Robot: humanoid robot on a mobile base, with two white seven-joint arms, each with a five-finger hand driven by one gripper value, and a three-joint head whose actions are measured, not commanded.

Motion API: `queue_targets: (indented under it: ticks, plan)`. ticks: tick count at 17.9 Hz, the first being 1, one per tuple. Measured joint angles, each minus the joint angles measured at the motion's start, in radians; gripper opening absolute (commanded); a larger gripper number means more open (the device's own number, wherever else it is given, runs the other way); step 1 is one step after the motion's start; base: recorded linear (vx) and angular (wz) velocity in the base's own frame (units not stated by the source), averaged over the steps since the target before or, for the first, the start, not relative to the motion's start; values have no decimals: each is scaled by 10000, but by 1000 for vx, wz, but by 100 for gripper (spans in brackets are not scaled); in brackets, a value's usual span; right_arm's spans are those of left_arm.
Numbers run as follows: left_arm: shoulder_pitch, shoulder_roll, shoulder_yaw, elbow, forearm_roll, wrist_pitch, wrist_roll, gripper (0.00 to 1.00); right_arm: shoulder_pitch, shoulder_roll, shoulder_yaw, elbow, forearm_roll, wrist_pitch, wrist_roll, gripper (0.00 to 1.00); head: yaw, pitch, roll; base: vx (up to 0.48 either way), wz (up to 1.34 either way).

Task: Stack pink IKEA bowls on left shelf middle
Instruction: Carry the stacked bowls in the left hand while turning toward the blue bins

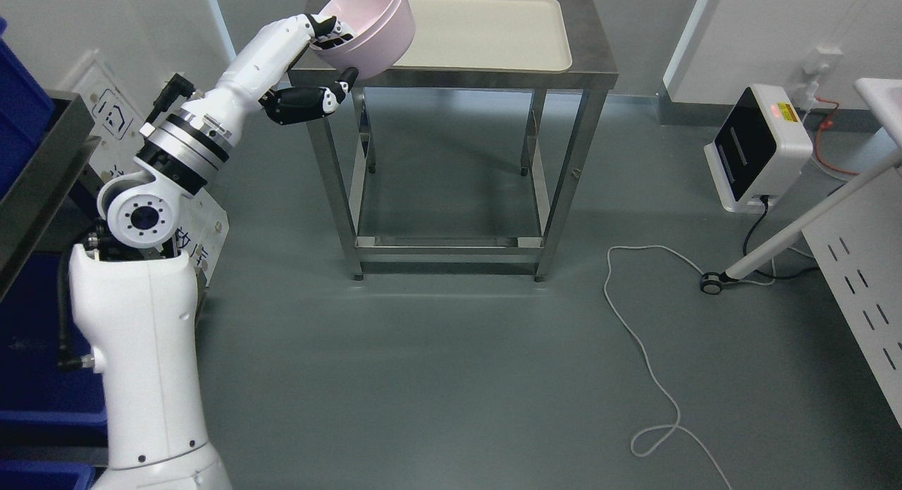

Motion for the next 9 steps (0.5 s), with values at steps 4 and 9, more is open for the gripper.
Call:
queue_targets:
  ticks: [4,9]
  plan:
    - [-21,0,72,-142,1,5,-1,3,1,0,0,0,0,0,0,100,0,0,0,-304,83]
    - [-50,0,154,-252,-8,119,-3,3,1,0,0,0,0,0,0,100,0,0,0,-286,319]
